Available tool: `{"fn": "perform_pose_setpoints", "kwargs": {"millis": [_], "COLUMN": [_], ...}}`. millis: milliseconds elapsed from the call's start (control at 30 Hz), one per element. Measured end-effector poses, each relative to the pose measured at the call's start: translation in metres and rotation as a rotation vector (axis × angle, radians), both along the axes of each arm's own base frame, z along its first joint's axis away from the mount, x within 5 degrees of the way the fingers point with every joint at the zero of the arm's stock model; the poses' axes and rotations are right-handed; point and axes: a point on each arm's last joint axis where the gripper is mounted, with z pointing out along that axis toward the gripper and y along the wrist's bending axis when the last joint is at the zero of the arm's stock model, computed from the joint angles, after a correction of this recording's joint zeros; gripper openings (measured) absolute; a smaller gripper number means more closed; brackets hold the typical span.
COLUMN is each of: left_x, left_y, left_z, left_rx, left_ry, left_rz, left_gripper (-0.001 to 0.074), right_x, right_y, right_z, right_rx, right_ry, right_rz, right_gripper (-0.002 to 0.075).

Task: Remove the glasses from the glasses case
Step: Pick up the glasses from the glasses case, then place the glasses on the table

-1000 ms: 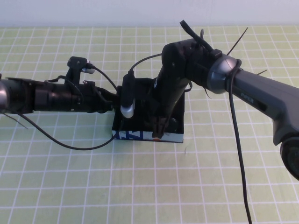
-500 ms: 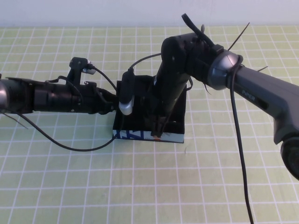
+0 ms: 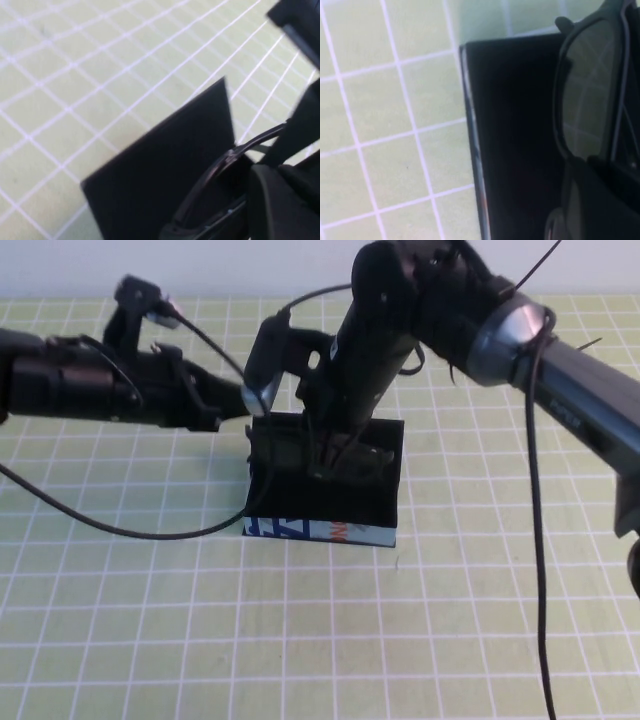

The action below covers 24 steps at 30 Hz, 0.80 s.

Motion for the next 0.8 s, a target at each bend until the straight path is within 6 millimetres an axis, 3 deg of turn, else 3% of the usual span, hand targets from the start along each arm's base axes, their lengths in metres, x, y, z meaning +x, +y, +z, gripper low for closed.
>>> {"fn": "perform_pose_setpoints", "kwargs": {"millis": [133,233,333,433,600,700,800], "left_x": [-0.015,-0.022,-0.023,-0.023,-0.023,-0.023,-0.023], "left_y": [0.002,0.004,0.004,0.005,0.005,0.005,0.005], "left_z": [0.034,0.045,0.045,0.045,0.044,0.044,0.044], "left_rx": [0.003,0.011,0.024,0.033,0.035,0.033,0.029], "left_ry": [-0.083,-0.103,-0.092,-0.079,-0.073,-0.069,-0.059], "left_rz": [-0.002,0.003,0.004,0.011,0.016,0.020,0.026], "left_gripper": [-0.0004,-0.0004,-0.0004,-0.0004,-0.0004,-0.0004,-0.0004], "right_x": [-0.007,-0.009,-0.007,-0.003,-0.009,-0.014,-0.018], "right_y": [-0.008,-0.021,-0.045,-0.084,-0.146,-0.166,-0.171], "right_z": [0.027,0.049,0.066,0.072,0.057,0.039,0.015], "right_rx": [0.038,0.076,0.127,0.158,0.152,0.198,0.249], "right_ry": [-0.017,-0.024,0.006,0.060,0.179,0.225,0.278], "right_rz": [-0.102,-0.234,-0.378,-0.536,-0.800,-0.947,-1.050], "right_gripper": [0.0012,0.0012,0.0012,0.0012,0.0012,0.0012,0.0012]}}
